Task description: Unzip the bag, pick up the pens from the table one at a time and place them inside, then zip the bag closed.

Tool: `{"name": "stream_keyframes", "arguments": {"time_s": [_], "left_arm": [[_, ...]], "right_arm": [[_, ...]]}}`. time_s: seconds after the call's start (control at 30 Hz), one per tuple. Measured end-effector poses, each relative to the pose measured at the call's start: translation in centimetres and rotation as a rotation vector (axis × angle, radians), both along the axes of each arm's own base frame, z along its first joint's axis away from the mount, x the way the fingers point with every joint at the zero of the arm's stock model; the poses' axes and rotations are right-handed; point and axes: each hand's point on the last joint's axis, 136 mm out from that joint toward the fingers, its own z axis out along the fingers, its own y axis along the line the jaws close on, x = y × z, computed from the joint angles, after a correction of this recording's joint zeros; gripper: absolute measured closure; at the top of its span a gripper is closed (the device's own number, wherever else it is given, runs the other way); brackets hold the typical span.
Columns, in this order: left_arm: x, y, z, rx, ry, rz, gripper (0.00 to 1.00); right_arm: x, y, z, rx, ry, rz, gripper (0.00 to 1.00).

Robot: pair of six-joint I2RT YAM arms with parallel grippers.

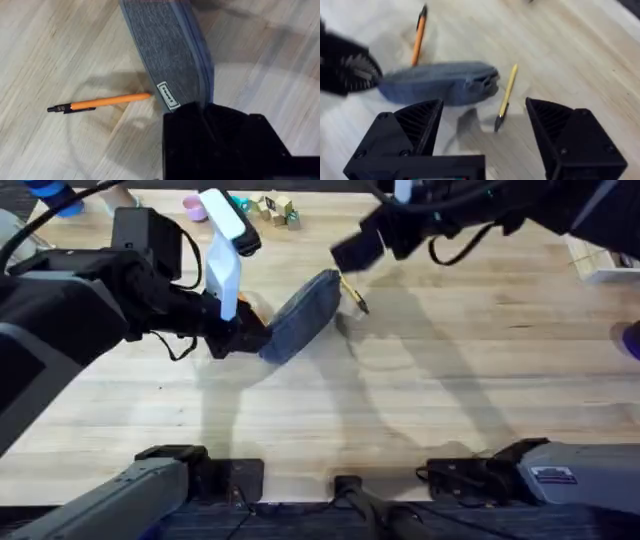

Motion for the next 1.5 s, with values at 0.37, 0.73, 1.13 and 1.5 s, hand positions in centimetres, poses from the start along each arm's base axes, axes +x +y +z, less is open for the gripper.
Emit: {"name": "stream_keyframes", "arguments": {"time_s": [0.37,0.73,1.13,1.5], "left_arm": [[0.0,0.0,0.0,0.000,0.000,0.000,0.958],[0.0,0.0,0.0,0.000,0.000,0.000,0.958],[0.0,0.0,0.0,0.000,0.000,0.000,0.958],[0.0,0.0,0.0,0.000,0.000,0.000,0.958]], "right_arm": [[-0.1,-2.0,-1.3,-0.172,-0.145,0.295,0.005],[-1.0,-1.7,-1.7,-0.235,-0.199,0.436,0.005],[-2.4,0.9,-5.5,-0.269,-0.217,0.711,0.004],[-2.4,1.6,-6.0,-0.302,-0.315,0.850,0.004]]}}
